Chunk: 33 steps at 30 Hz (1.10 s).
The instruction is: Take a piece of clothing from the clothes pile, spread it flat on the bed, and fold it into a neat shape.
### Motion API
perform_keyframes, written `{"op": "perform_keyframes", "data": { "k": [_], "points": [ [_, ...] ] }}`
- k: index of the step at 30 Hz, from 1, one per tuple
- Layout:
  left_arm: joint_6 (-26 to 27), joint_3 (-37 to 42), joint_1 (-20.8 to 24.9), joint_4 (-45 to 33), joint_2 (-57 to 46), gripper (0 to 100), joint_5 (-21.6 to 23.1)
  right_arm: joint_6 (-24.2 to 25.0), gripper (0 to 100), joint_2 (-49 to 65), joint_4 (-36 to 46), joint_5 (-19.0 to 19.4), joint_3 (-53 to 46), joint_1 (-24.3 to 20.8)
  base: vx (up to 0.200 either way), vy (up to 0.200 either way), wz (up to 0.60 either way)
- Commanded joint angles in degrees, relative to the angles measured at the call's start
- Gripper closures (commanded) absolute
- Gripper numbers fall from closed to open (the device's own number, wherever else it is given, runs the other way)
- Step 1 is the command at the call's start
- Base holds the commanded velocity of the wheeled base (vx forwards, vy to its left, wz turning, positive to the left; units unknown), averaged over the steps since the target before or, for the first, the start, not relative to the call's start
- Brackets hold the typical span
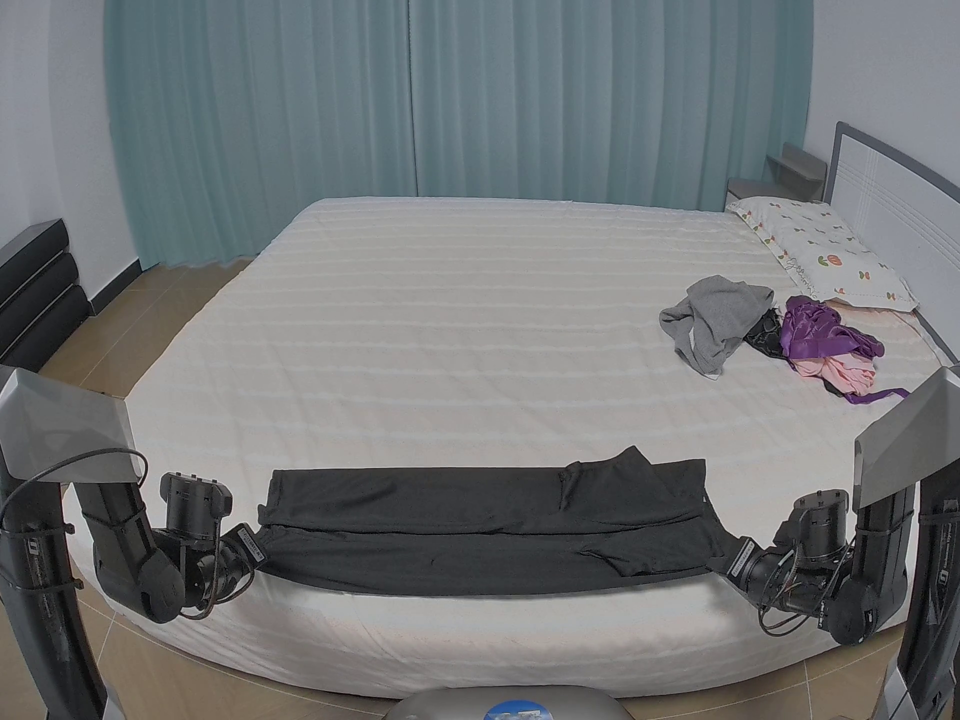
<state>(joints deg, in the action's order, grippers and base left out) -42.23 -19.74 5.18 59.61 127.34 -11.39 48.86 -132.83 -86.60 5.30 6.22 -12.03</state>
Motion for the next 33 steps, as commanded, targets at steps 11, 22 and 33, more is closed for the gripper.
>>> {"op": "perform_keyframes", "data": {
  "k": [11, 22, 33],
  "points": [
    [4.35, 3.13, -0.43, -0.11, -0.34, 100, 1.54, -1.57, 100, -3.05, -1.99, 0.50, -4.72, -0.36, 0.000, 0.000, 0.00],
    [4.35, 3.83, 0.00, -0.20, 0.54, 0, 3.30, -2.89, 0, -3.75, -3.22, 0.67, -5.51, -0.36, 0.000, 0.000, 0.00],
    [3.73, 3.48, -2.19, -0.37, -5.97, 0, 6.64, 1.06, 0, 6.00, -3.22, 0.85, -5.78, -2.47, 0.000, 0.000, 0.00]
  ]
}}
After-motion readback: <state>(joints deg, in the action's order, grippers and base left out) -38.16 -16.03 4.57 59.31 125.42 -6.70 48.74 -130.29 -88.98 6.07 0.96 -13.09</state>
